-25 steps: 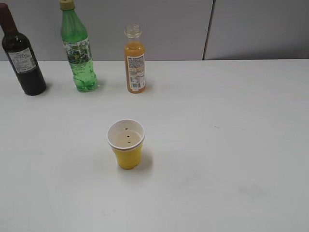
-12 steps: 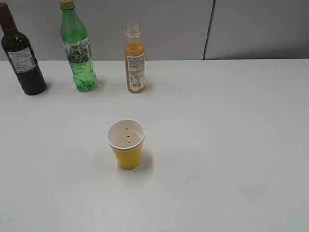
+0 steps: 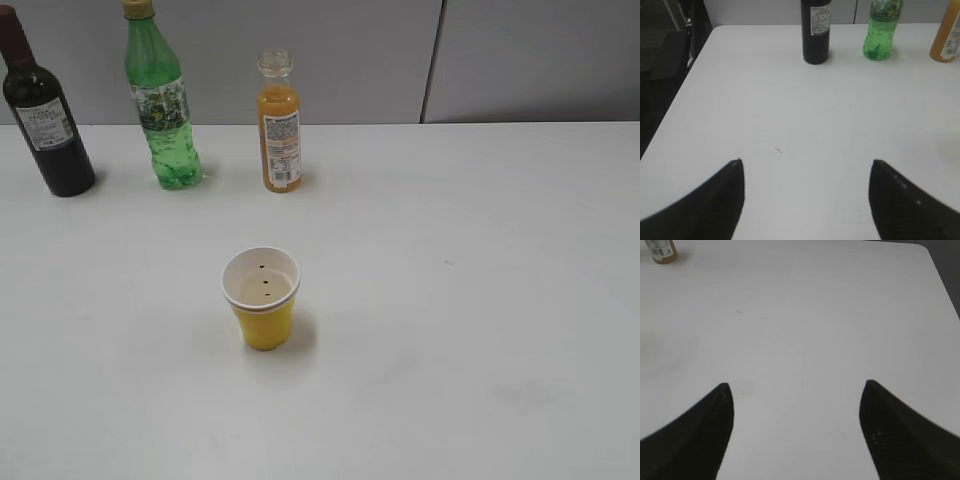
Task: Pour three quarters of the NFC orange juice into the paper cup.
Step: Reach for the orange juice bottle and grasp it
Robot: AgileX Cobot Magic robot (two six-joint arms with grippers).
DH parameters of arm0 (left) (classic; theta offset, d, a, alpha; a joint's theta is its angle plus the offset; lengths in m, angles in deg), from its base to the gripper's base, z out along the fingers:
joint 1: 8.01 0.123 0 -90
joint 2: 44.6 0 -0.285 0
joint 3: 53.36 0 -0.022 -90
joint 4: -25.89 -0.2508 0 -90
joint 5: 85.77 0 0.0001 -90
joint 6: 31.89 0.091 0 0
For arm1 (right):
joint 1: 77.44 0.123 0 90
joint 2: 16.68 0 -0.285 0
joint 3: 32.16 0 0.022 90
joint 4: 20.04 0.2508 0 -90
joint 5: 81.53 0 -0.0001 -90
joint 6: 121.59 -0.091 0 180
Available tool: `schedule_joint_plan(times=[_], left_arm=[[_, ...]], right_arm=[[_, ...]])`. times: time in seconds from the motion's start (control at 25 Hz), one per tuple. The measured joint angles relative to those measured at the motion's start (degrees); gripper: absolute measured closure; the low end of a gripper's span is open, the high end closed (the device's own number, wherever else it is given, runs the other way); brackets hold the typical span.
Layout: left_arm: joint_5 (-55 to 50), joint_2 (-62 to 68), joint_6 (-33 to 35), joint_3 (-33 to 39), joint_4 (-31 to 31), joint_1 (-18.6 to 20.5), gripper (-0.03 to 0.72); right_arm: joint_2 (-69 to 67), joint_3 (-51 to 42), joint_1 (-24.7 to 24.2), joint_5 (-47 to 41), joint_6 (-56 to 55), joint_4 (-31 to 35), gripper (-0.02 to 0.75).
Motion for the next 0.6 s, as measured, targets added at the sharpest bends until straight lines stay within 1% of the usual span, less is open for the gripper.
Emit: schedule_joint_plan(times=[0.16, 0.28, 0.6], left_arm=[[1.6, 0.0, 1.2, -0.6, 0.2, 0.0, 0.075], [5.7, 1.7, 1.7, -1.1, 0.2, 0.0, 0.062], [28.1, 15.5, 5.5, -1.1, 2.9, -0.5, 0.066]], right_arm=[[0.0, 0.0, 0.0, 0.0, 0.0, 0.0, 0.145], [0.0, 0.0, 0.0, 0.0, 0.0, 0.0, 0.145], [0.0, 0.0, 0.0, 0.0, 0.0, 0.0, 0.145]])
